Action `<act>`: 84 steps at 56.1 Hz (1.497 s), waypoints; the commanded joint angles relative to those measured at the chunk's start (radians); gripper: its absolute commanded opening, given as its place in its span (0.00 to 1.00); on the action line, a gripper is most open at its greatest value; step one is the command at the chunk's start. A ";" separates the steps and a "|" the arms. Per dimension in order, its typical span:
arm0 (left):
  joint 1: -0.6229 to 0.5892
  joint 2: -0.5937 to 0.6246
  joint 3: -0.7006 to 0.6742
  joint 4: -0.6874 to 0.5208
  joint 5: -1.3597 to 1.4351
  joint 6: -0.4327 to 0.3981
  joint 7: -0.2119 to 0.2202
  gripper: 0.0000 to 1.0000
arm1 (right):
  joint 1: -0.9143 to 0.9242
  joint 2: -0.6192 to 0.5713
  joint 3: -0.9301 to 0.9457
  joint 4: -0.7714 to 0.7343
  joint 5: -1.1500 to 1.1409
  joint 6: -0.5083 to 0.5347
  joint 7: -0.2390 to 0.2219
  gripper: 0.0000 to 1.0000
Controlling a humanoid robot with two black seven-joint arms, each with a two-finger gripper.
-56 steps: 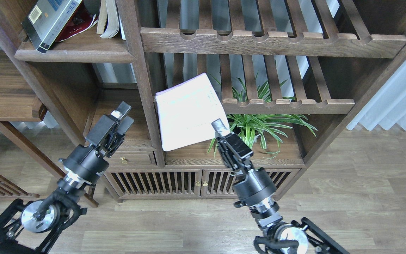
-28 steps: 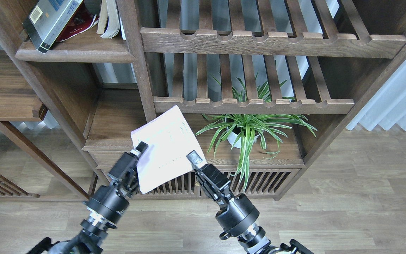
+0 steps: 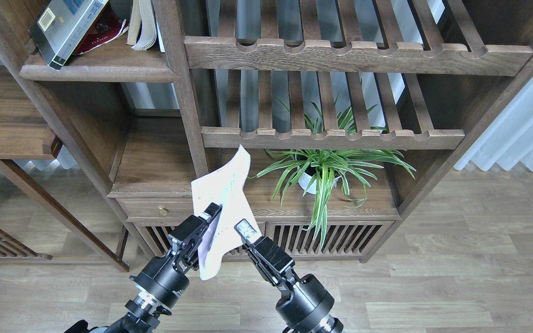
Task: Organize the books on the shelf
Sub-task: 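Lift the white book with the left gripper onto the upper shelf corner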
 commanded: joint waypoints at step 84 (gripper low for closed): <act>-1.017 0.735 -0.275 0.186 0.578 0.000 0.289 0.00 | 0.045 -0.061 0.134 -0.185 0.038 0.000 0.010 0.99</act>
